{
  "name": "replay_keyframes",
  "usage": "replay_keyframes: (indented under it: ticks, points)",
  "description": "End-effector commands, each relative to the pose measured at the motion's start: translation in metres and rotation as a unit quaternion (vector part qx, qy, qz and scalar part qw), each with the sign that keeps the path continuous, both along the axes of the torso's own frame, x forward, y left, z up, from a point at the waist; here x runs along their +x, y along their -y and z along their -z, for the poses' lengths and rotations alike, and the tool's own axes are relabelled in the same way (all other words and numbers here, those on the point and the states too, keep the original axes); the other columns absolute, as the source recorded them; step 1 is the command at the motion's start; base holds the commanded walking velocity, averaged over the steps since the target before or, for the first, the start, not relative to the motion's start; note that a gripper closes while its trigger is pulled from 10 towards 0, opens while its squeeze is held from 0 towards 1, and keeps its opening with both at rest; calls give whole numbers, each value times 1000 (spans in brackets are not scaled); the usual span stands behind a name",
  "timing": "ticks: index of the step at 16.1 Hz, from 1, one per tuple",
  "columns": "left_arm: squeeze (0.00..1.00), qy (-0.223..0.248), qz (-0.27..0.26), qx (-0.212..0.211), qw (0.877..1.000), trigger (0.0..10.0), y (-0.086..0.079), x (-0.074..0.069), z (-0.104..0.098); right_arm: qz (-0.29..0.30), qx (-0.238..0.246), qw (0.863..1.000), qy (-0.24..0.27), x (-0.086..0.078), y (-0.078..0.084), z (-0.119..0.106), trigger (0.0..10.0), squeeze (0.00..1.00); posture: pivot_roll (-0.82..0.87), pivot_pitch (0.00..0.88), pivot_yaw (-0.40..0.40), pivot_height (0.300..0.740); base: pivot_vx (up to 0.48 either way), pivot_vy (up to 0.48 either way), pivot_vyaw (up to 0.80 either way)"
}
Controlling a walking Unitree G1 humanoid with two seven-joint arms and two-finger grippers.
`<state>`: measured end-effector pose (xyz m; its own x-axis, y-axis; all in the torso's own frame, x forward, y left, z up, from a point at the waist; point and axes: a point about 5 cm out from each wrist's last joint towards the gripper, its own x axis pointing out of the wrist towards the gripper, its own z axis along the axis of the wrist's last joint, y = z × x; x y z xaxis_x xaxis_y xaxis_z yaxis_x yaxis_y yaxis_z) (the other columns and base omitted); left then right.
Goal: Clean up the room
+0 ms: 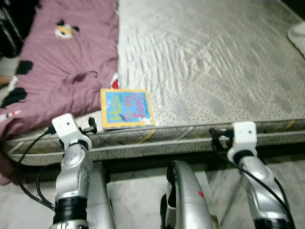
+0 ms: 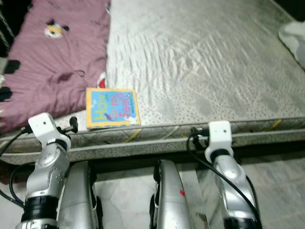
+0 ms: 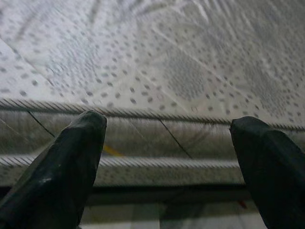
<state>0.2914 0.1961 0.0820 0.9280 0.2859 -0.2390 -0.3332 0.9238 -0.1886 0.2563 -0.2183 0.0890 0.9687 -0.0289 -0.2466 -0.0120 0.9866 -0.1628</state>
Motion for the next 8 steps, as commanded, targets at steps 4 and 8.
replay_keyframes:
  ticks: [4, 8]
  points:
    - [0, 6, 29, -16, 999, 10000, 0, 16, 3, 13, -10, 1000, -7, -16, 5, -6, 10000, 0, -138, 226, -93, 546, 0, 0, 0]
    - [0, -13, 84, -58, 995, 10000, 16, 35, 14, 19, -19, 1000, -8, -24, 12, -13, 10000, 0, -173, 235, -107, 546, 0, 0, 0]
